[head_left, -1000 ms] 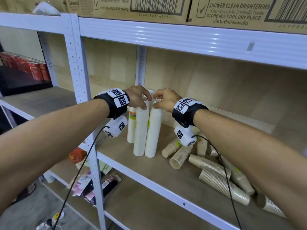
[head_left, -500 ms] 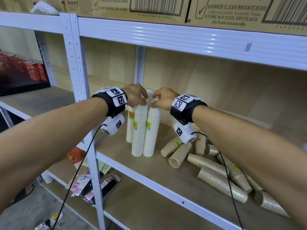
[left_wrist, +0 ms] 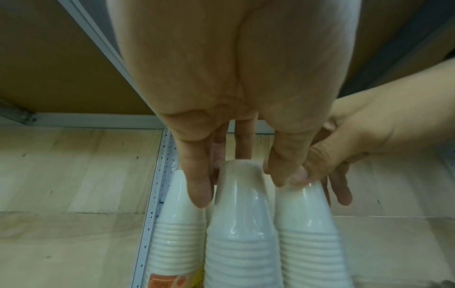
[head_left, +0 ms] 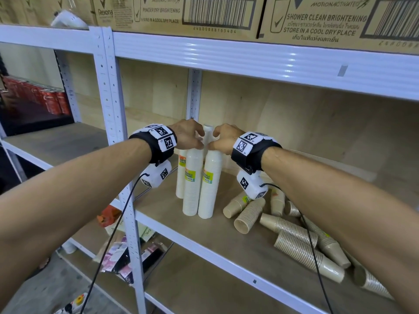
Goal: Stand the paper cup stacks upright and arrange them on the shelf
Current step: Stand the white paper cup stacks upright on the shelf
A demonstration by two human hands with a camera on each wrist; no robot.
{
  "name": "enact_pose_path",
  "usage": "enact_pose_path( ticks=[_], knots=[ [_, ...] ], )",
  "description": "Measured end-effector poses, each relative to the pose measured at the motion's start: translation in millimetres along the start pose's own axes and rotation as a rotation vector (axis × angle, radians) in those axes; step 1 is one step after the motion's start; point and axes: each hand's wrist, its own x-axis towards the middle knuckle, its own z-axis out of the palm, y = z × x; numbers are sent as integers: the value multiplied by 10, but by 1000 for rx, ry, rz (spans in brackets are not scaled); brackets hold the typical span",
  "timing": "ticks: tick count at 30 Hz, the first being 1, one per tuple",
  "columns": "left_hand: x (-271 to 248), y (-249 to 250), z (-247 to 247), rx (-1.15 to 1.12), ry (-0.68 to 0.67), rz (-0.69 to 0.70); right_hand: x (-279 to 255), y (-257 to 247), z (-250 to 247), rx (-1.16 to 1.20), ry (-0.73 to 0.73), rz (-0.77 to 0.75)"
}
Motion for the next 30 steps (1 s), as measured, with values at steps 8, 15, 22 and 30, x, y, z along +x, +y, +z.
enact_pose_path(
  ticks=[8,15,22,30],
  knots=[
    [49,-2,10,-92,-29,-4,49,-12,14,-55,-48,-18],
    [53,-20,14,-110,-56,49,101,19,8,3,-57,32],
    [64,-35,4,-99,-26,10,130,-33,-30,3,-116,27],
    [81,-24,-30,-179,-88,4,133,-7,-37,96,-123,22]
  ],
)
